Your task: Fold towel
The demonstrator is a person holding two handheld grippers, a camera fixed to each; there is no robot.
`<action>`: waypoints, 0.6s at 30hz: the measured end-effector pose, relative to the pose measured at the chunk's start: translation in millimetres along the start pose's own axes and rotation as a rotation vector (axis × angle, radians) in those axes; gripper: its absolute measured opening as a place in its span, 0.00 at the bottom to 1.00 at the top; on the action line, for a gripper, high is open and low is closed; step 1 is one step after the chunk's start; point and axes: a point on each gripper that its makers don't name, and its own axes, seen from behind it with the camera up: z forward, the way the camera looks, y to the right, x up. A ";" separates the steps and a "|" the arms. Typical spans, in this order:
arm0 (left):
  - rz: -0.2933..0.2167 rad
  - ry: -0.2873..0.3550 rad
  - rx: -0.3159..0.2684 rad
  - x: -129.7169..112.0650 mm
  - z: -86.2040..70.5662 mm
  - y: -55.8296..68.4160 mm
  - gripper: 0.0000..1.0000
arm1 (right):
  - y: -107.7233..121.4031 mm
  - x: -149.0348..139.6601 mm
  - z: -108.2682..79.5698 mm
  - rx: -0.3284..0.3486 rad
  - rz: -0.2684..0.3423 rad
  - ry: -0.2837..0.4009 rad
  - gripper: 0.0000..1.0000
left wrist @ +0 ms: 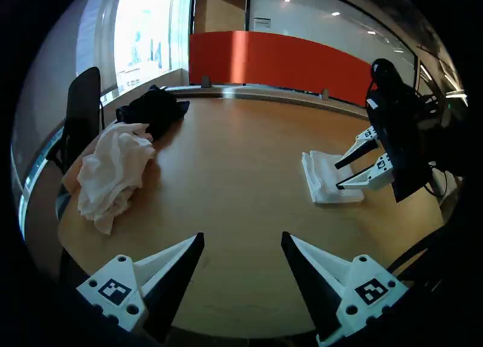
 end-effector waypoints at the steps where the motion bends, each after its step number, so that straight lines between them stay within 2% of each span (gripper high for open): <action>1: 0.001 0.001 -0.001 0.7 0.0 0.0 0.95 | 0.3 -2.0 -0.8 -0.004 0.006 0.000 0.77; 8: 0.010 0.004 -0.005 2.8 1.2 0.3 0.95 | 1.9 -25.7 -9.9 -0.039 0.050 -0.014 0.77; 18: 0.028 0.002 -0.018 4.9 4.4 6.3 0.95 | -1.4 -80.7 -29.4 -0.101 0.142 -0.061 0.77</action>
